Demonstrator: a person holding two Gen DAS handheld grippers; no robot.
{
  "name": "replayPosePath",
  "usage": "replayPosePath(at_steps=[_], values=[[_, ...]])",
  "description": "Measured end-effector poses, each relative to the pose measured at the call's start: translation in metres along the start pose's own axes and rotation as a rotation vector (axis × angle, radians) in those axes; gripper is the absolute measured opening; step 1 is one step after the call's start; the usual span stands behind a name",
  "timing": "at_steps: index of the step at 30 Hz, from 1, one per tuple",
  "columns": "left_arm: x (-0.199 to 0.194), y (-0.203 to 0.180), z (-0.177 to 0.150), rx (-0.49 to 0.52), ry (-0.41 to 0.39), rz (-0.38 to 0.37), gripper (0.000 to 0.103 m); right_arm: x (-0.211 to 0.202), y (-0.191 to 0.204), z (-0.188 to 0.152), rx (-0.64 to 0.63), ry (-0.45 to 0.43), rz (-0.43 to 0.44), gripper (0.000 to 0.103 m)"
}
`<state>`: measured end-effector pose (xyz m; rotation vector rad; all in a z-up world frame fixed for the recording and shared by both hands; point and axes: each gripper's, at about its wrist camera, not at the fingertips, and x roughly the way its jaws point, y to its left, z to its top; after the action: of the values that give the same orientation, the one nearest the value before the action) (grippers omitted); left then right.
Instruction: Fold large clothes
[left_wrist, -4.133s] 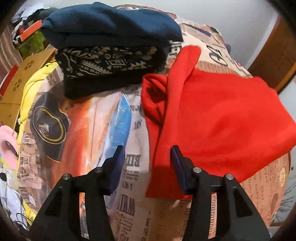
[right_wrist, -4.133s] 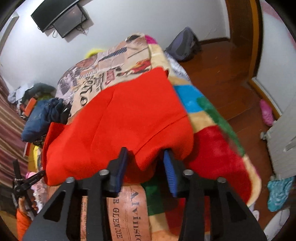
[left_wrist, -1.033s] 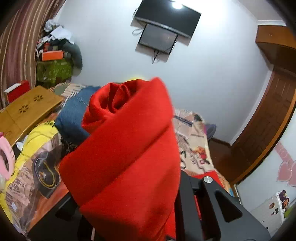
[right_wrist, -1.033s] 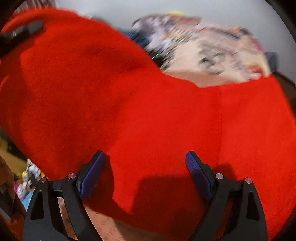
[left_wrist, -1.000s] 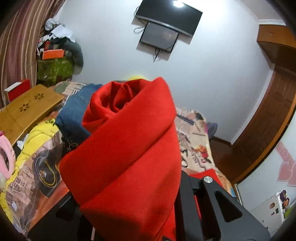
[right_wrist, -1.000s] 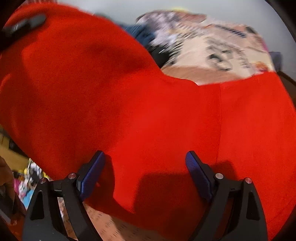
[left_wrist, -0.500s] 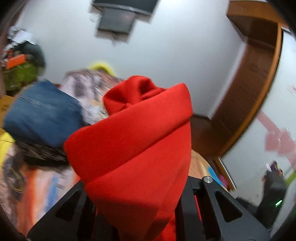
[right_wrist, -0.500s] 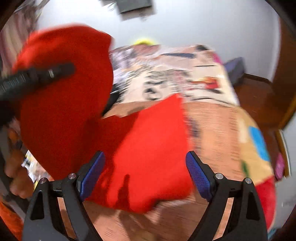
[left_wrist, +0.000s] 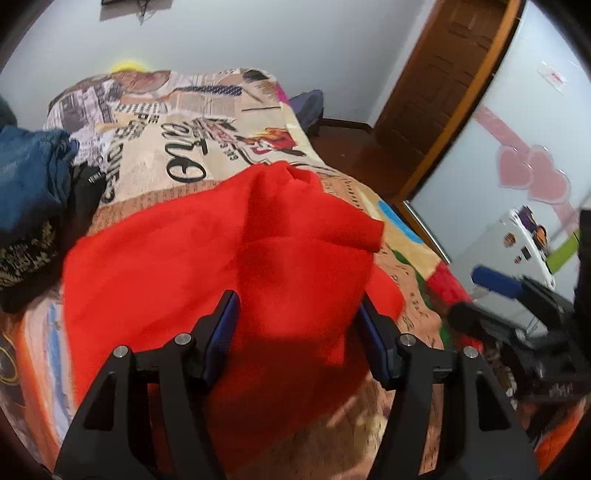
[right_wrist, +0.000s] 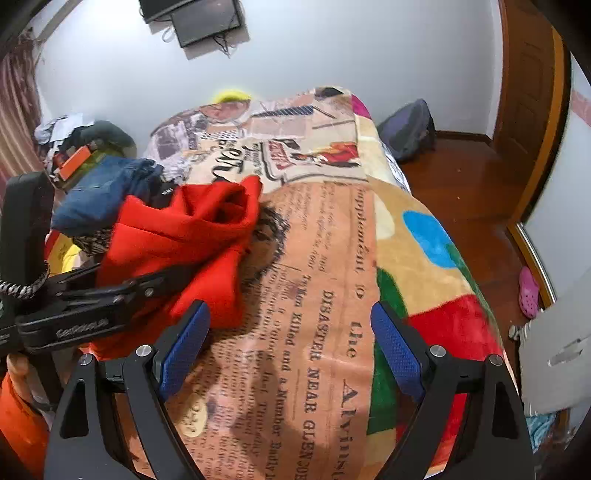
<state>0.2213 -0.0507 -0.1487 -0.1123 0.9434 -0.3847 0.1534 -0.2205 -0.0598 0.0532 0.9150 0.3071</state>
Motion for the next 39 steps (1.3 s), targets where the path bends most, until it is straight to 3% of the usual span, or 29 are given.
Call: replayPosePath(at_steps=[5,8,11,14,18,22,27,31,35,39], values=[[-0.038,0.028,-0.002,-0.013,-0.078,-0.003,0.064,-0.006,0.011,0.009,-0.031,-0.036,0.09,0.087],[-0.056,0.056,-0.005,-0.056,-0.116,0.065,0.066,0.002,0.031,0.023,-0.051,-0.045,0.133,0.087],[-0.057,0.088,-0.011,-0.127,-0.111,0.156,0.066,0.014,0.051,0.034,-0.066,-0.054,0.158,0.087],[-0.045,0.11,-0.021,-0.187,-0.061,0.156,0.066,0.028,0.068,0.044,-0.072,-0.058,0.179,0.087],[-0.026,0.103,-0.039,-0.148,0.007,0.131,0.066,0.046,0.076,0.055,-0.057,-0.04,0.154,0.087],[-0.023,0.087,-0.054,-0.071,-0.021,0.193,0.071,0.061,0.066,0.051,-0.067,0.028,0.121,0.087],[-0.035,0.088,-0.061,-0.09,-0.028,0.16,0.074,0.074,0.033,0.027,-0.082,0.135,0.061,0.087],[-0.042,0.095,-0.065,-0.107,-0.02,0.138,0.085,0.076,0.01,0.007,-0.067,0.207,0.082,0.088],[-0.05,0.107,-0.062,-0.147,-0.009,0.117,0.085,0.07,0.011,0.008,-0.089,0.222,0.092,0.088],[-0.061,0.126,-0.055,-0.186,-0.022,0.144,0.085,0.064,0.022,0.025,-0.127,0.2,0.137,0.089]])
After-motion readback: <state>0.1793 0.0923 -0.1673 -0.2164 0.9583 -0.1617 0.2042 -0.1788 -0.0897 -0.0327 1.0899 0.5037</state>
